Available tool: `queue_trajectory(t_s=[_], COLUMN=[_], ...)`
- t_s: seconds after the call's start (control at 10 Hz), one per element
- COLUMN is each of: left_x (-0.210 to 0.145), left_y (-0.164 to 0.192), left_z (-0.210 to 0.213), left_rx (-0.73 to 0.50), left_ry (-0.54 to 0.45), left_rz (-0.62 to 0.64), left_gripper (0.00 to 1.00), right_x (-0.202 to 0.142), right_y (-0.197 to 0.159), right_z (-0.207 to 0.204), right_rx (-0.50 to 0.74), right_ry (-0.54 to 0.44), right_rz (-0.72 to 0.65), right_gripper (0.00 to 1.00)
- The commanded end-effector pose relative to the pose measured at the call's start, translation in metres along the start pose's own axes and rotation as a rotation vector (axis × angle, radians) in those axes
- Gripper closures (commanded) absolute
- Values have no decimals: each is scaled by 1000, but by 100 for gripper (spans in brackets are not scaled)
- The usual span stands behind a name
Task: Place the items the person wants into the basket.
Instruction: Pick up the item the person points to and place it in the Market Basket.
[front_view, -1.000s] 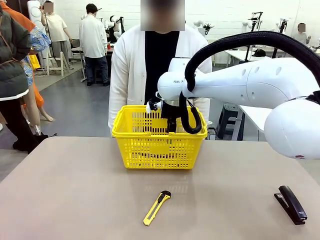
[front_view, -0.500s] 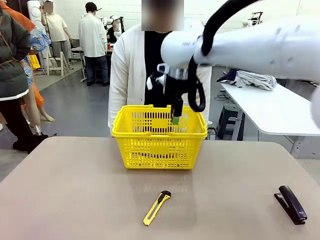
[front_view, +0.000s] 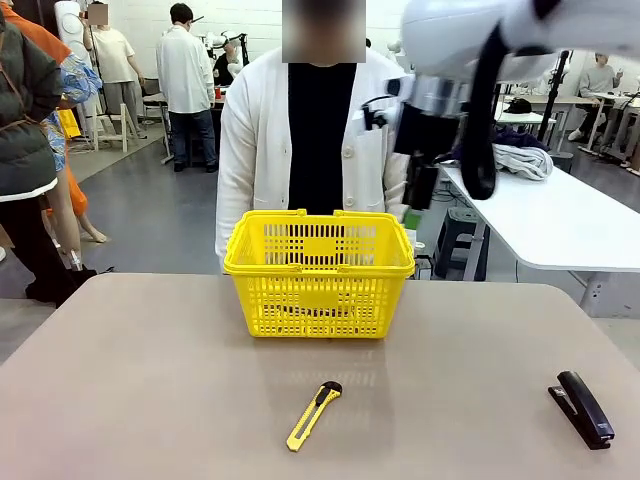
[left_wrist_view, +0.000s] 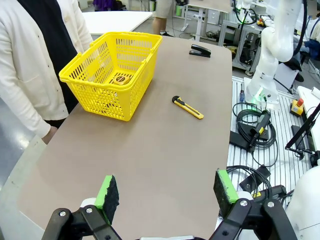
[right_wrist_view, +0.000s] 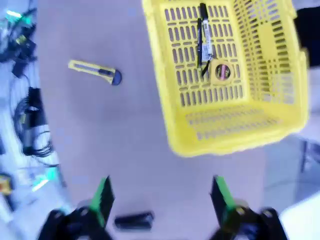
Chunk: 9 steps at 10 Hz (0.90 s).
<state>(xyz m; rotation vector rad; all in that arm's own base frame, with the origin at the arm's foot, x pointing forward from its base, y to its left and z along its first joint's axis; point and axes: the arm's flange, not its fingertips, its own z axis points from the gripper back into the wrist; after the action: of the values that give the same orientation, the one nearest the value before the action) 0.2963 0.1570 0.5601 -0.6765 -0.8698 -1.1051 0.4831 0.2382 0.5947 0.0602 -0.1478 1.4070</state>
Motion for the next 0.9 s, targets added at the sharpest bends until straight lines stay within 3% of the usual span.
queue_trajectory(t_s=[0.0, 0.3, 0.8], left_x=[0, 0, 0], left_y=[0, 0, 0], left_z=[2, 2, 2], left_rx=[-1, -1, -1], left_ry=[-17, -17, -17], left_rz=[-19, -19, -19], left_gripper=[1, 1, 1], right_x=[-64, -131, -181], right_y=[47, 80, 106], right_z=[-23, -49, -73], right_rx=[-46, -49, -33], right_ry=[-85, -170, -184], right_rz=[-101, -207, -290], right_gripper=[0, 0, 0])
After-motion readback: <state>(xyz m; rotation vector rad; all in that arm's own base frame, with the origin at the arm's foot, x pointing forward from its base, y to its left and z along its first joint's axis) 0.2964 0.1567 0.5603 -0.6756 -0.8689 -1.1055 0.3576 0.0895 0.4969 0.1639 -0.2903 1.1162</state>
